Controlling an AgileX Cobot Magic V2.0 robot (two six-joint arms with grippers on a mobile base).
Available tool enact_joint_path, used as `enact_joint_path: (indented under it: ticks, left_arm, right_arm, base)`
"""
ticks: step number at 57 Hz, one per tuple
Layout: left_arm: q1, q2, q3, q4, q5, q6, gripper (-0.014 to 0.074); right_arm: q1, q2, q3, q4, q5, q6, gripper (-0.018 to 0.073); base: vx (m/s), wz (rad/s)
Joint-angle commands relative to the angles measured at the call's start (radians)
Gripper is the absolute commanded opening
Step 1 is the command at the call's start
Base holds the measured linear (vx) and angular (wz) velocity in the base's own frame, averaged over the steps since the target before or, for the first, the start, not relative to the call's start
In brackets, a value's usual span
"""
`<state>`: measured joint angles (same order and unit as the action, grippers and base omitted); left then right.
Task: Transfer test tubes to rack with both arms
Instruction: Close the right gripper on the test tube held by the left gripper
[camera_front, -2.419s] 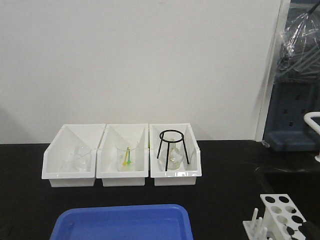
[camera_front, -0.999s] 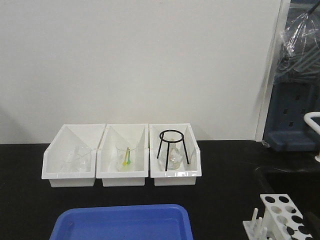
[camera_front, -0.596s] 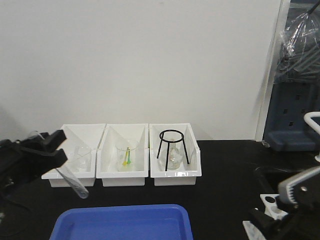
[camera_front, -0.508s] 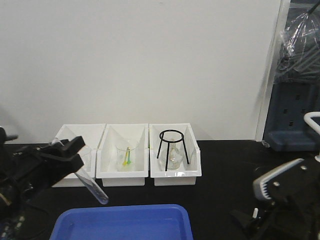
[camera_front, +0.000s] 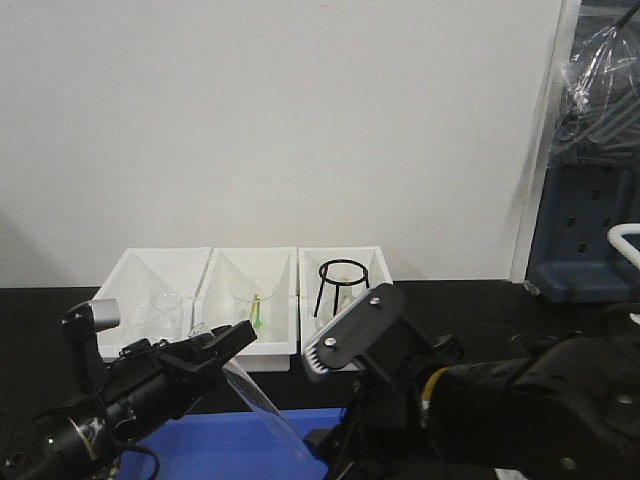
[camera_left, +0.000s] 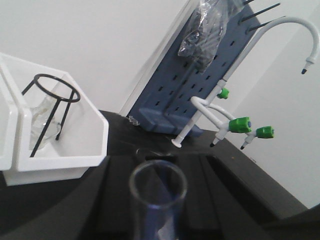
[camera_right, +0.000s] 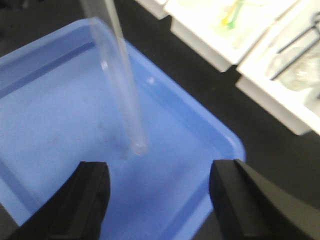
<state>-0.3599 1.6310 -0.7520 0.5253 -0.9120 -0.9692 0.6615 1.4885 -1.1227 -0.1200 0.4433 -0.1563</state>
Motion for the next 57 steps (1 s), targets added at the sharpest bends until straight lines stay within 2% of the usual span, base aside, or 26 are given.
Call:
enact_joint_path:
  ticks: [1,6,22,29,47,57]
  left_arm:
    - [-0.008,-0.038,-0.037,-0.021,-0.112,-0.038,-0.0004]
    - [-0.008,-0.038,-0.037,0.000,-0.128,-0.059,-0.0004]
    - [-0.008,-0.038,-0.037,0.059,-0.151,-0.064,-0.0004]
    - [-0.008,-0.038,-0.037,0.100,-0.152,-0.119,-0.0004]
    - [-0.008,-0.038,-0.037,0.119,-0.186,-0.139,-0.0004]
    - [-0.008,-0.038,-0.037,0.135,-0.188,-0.139,-0.0004]
  right_arm:
    - [0.016,0.023,-0.099,0.010,-0.033,-0.014,0.0527]
    - [0.016,0.062,-0.160,0.067,-0.015,-0.021,0.0535]
    - [0.016,0.147,-0.287,0.120,0.003,-0.080,0.0535]
    - [0.016,0.176,-0.314,0.120,-0.002,-0.103,0.0535]
    - [0.016,0.196,-0.328,0.125,-0.012,-0.103,0.0526]
    - [0.016,0.196,-0.328,0.126,-0.013,-0.103,0.0456]
  base:
    - [0.00,0.00]
    - [0.00,0.00]
    - [0.00,0.00]
    - [0.00,0.00]
    - [0.00,0.00]
    - [0.00,0.00]
